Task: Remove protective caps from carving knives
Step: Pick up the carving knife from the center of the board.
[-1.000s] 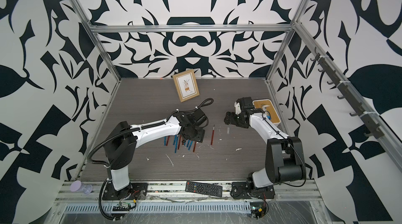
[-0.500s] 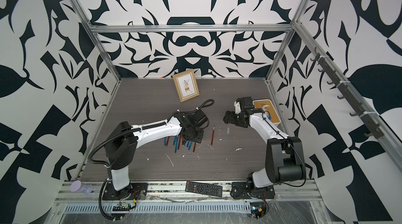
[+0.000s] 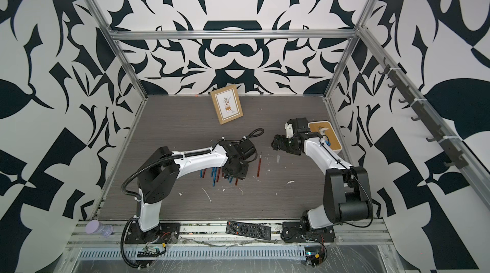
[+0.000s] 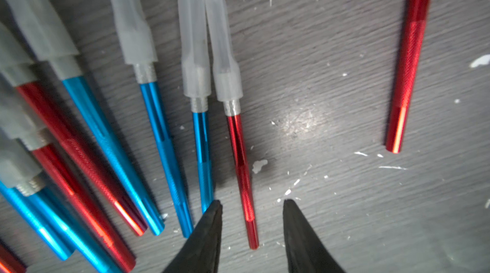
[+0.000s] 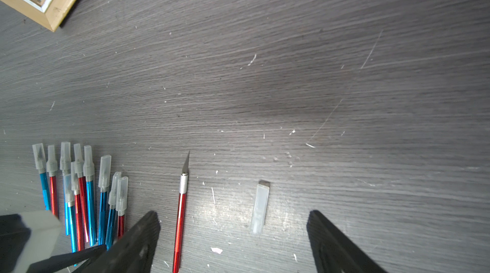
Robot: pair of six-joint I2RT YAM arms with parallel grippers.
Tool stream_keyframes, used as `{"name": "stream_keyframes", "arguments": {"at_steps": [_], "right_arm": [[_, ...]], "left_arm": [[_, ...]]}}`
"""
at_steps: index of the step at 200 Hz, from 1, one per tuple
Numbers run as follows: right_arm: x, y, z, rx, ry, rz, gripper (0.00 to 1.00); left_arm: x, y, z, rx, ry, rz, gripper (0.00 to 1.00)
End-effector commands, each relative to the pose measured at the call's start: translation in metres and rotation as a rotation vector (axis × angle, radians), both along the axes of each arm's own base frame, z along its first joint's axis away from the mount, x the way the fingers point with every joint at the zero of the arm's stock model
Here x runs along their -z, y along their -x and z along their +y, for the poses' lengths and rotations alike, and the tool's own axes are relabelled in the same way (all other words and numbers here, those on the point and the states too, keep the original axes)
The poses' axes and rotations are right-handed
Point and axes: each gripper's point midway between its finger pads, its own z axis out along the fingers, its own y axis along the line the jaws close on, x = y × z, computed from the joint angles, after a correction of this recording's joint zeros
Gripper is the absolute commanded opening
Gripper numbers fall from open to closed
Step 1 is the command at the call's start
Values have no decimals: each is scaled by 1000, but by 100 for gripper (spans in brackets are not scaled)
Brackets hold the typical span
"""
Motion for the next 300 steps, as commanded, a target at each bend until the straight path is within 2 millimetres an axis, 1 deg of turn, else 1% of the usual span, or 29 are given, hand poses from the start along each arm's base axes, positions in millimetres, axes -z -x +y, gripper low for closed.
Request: {"name": "stream_keyframes", "arguments": {"at_steps": [1,38,74,165,219,270,300], "right_arm": [[-1,-3,4,-2,-16,-11,90],[-1,-3,4,-2,-16,-11,90],[-1,-3,4,-1,-18,-11,90],[-3,-1,2,-1,-7,-21,90],[3,-3,6,-8,-24,-2,90],[-3,-9,7,-7,-34,-11,90],[-4,-9,8,-6,-38,-17,90]], "left_arm": [[1,2,5,-16,-40,15,40],[7,3,8,-21,-54,21,38],[9,3,6,-20,-51,22,36],[23,1,1,-19,-50,35,30],[21,-2,2,-21,-52,19,25],[20,-3,0,-7,-49,9,18],[14,-6,-3,17,-42,-1,13]]}}
